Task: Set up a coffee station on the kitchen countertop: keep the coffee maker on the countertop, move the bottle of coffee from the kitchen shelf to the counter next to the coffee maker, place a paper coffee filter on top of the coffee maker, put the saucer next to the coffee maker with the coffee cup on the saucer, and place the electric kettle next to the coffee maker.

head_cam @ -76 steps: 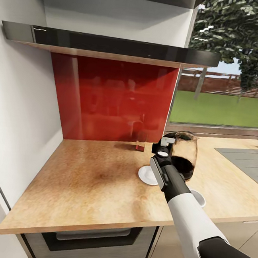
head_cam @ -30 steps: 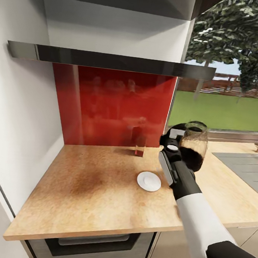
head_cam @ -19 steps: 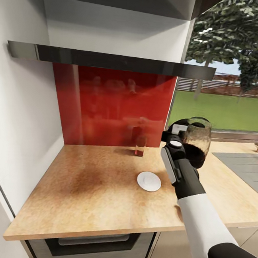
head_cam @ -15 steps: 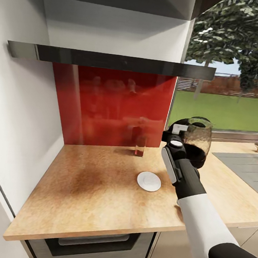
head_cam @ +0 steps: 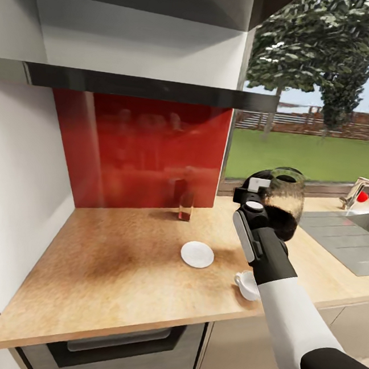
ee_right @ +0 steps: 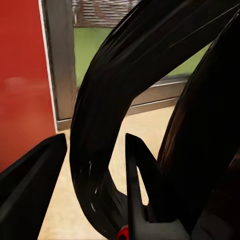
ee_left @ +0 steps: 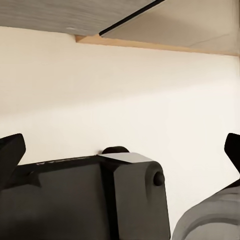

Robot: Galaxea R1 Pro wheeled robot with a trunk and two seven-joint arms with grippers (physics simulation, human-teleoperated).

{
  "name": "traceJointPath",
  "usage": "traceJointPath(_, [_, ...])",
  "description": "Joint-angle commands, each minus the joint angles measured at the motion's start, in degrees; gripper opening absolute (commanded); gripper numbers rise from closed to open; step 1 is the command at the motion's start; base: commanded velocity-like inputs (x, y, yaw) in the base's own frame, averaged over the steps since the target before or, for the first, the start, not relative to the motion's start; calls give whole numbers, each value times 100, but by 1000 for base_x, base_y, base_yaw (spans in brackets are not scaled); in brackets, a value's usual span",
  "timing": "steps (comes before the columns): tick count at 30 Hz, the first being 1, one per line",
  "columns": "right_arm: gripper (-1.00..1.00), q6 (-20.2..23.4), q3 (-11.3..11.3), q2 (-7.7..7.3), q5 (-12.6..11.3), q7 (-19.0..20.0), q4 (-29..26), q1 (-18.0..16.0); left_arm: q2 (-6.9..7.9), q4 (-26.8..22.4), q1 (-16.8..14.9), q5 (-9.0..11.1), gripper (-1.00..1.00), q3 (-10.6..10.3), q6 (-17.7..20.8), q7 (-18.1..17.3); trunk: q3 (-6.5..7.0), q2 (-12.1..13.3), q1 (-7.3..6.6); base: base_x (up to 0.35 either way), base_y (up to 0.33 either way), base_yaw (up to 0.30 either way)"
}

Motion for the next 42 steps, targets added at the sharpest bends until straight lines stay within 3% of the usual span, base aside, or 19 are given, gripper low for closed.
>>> traceJointPath(1, [-100,14,16,-2,-33,-34,-4,-7,2,1,-2,35,100,-49,-37,-8,-3,-5,0,-26,-25,-256])
traceJointPath(5, [-100,14,16,-43,-29,195,-4,-4,3,0,-3,35,100,-49,-37,-8,11,-5,0,-92,-103,-259])
traceJointPath(12, [-100,9,16,-385,-51,514,-9,-2,-2,0,-5,35,100,-49,-37,-8,28,-5,0,-174,-202,-186])
traceJointPath(14, [-100,11,16,-531,-51,855,-48,-2,-3,0,-3,35,100,-49,-37,-8,29,-5,0,-180,-219,-42])
traceJointPath(16, [-100,13,-5,-784,-50,1435,-94,-2,-4,0,-2,35,100,-49,-37,-8,29,-5,0,-155,-187,-14])
traceJointPath(21, [-100,14,-183,-1180,-48,2409,-114,-2,-5,0,-2,35,100,-49,-37,-8,30,-5,0,-63,-73,-4])
traceJointPath(22, [-100,13,-288,-1301,-45,2783,-115,-2,-5,0,-2,35,100,-49,-37,-8,30,-5,0,-17,-19,-1])
traceJointPath(23, [-100,13,-554,-1507,-36,3531,-117,-2,-5,0,-2,35,100,-49,-37,-8,30,-5,0,-7,-8,0])
traceJointPath(24, [-100,14,-659,-1572,-30,3845,-117,-2,-5,0,-2,35,100,-49,-37,-8,30,-5,0,-4,-5,0])
traceJointPath(25, [-100,14,-726,-1635,-24,4111,-118,-2,-5,0,-2,35,100,-52,-37,-8,30,-5,0,-3,-3,0])
traceJointPath(26, [-100,14,-802,-1877,-18,4814,-118,-2,-5,0,-2,35,100,-52,-37,-8,30,-5,0,-1,-1,0])
traceJointPath(28, [-100,12,-826,-2093,-12,5461,-118,-2,-5,0,-2,35,100,-54,-37,-8,30,-5,0,0,0,0])
traceJointPath(34, [-100,2,-842,-2524,-7,6601,-103,25,-5,0,-2,35,100,-50,-37,-8,30,-5,0,0,0,0])
traceJointPath(36, [-100,-11,-914,-2782,-6,7498,-100,47,-5,0,-2,35,100,-52,-37,-7,30,-5,0,0,0,0])
traceJointPath(38, [-100,-16,-1085,-2912,-6,8054,-100,60,-5,0,-2,35,100,-53,-37,-6,30,-5,0,0,0,0])
traceJointPath(42, [-100,-25,-1330,-3036,6,8766,-100,78,-5,0,-2,35,100,-51,-37,-7,30,-5,0,0,0,0])
